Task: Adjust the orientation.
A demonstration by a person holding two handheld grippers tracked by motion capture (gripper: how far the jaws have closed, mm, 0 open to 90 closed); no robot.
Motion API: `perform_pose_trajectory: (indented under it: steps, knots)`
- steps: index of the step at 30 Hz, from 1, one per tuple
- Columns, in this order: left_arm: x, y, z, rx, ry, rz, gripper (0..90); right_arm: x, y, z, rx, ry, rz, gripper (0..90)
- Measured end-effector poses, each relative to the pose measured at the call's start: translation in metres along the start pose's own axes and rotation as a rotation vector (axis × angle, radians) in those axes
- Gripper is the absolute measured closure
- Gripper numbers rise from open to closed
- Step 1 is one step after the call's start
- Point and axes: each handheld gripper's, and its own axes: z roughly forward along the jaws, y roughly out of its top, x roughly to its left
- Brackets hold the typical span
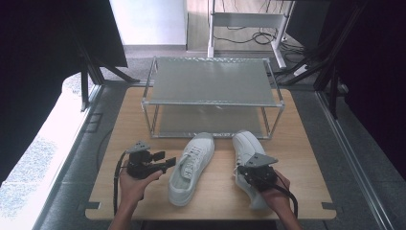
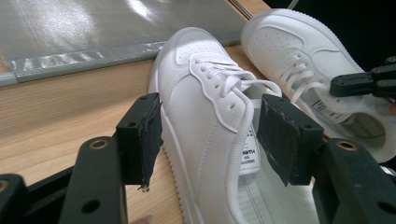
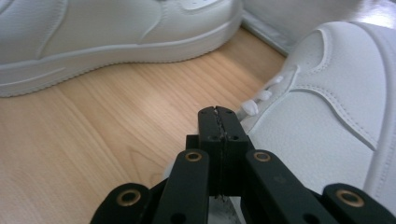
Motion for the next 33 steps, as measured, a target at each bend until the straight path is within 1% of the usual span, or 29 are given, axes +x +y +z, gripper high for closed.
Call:
perform_pose_trajectory:
  steps: [1,2,3,7,9,10,11,12,13,14,15,16,17,19,21,22,23,24,25,26,27,28,29,30,31,32,33]
  knots:
    - [0.000,0.000,0.000,0.000,0.000,0.000,40.1,0.000,0.000,0.000,0.000,0.000,0.000,90.0]
    - [0.001,0.000,-0.001,-0.001,0.003,-0.005,40.1,-0.003,-0.001,-0.004,-0.007,-0.021,0.003,90.0]
    - [0.001,0.000,-0.001,-0.001,0.003,-0.005,40.2,-0.003,-0.001,-0.004,-0.007,-0.021,0.003,90.0]
    - [0.003,-0.001,-0.002,0.000,0.006,-0.013,40.3,-0.012,-0.003,-0.011,-0.028,-0.049,0.038,90.0]
    - [0.003,-0.001,-0.002,0.001,0.005,-0.014,40.3,-0.019,-0.005,-0.016,-0.045,-0.070,0.060,90.0]
    - [0.003,-0.001,-0.002,0.002,0.005,-0.012,40.3,-0.025,-0.007,-0.021,-0.057,-0.099,0.081,90.0]
    - [0.003,-0.001,-0.002,0.003,0.005,-0.012,40.3,-0.025,-0.007,-0.021,-0.057,-0.099,0.081,90.0]
    - [0.003,-0.001,-0.001,0.005,0.007,-0.012,40.4,-0.035,-0.009,-0.027,-0.066,-0.132,0.105,90.0]
    - [0.003,-0.001,-0.001,0.005,0.007,-0.012,40.4,-0.035,-0.009,-0.027,-0.066,-0.132,0.105,90.0]
    - [0.002,-0.001,0.000,0.008,0.006,-0.012,40.4,-0.046,-0.014,-0.030,-0.069,-0.128,0.136,90.0]
    - [0.002,-0.001,0.000,0.008,0.006,-0.012,40.4,-0.046,-0.014,-0.030,-0.069,-0.128,0.136,90.0]
    - [0.002,-0.001,0.000,0.011,0.005,-0.010,40.4,-0.050,-0.017,-0.030,-0.054,-0.137,0.121,90.0]
    - [0.002,-0.001,0.000,0.013,0.004,-0.010,40.4,-0.057,-0.020,-0.031,-0.046,-0.148,0.120,90.0]
    - [0.002,-0.001,0.001,0.012,0.004,-0.013,40.4,-0.068,-0.026,-0.035,-0.064,-0.147,0.152,90.0]
    - [0.002,-0.001,0.001,0.013,0.005,-0.015,40.4,-0.078,-0.032,-0.036,-0.057,-0.156,0.159,90.0]
    - [0.002,-0.001,0.002,0.015,0.004,-0.014,40.5,-0.088,-0.039,-0.036,-0.045,-0.166,0.176,90.0]
    - [0.002,-0.001,0.002,0.015,0.004,-0.014,40.5,-0.088,-0.039,-0.036,-0.045,-0.166,0.176,90.0]
    - [0.002,-0.001,0.002,0.017,0.003,-0.014,40.5,-0.092,-0.042,-0.036,-0.039,-0.166,0.190,90.0]
    - [0.002,-0.001,0.002,0.018,0.002,-0.013,40.5,-0.099,-0.047,-0.038,-0.073,-0.112,0.236,90.0]
    - [0.001,-0.001,0.002,0.019,0.002,-0.015,40.5,-0.105,-0.052,-0.039,-0.126,-0.032,0.286,90.0]
    - [0.001,-0.001,0.002,0.019,0.002,-0.015,40.5,-0.105,-0.052,-0.039,-0.126,-0.032,0.286,90.0]
    - [0.000,-0.001,0.002,0.017,-0.001,-0.013,40.6,-0.103,-0.051,-0.041,-0.129,-0.056,0.278,90.0]
    - [0.000,-0.001,0.002,0.017,-0.001,-0.013,40.6,-0.103,-0.051,-0.041,-0.129,-0.056,0.278,90.0]
    - [0.000,-0.001,0.001,0.015,0.000,-0.010,40.6,-0.100,-0.049,-0.043,-0.132,-0.071,0.268,90.0]
    - [0.001,-0.001,0.001,0.015,0.000,-0.011,40.6,-0.093,-0.044,-0.047,-0.133,-0.114,0.238,90.0]
    - [0.001,-0.001,0.000,0.013,0.000,-0.016,40.6,-0.090,-0.041,-0.050,-0.130,-0.129,0.226,90.0]
    - [0.001,-0.001,0.000,0.012,0.001,-0.015,40.6,-0.083,-0.037,-0.056,-0.134,-0.154,0.208,90.0]
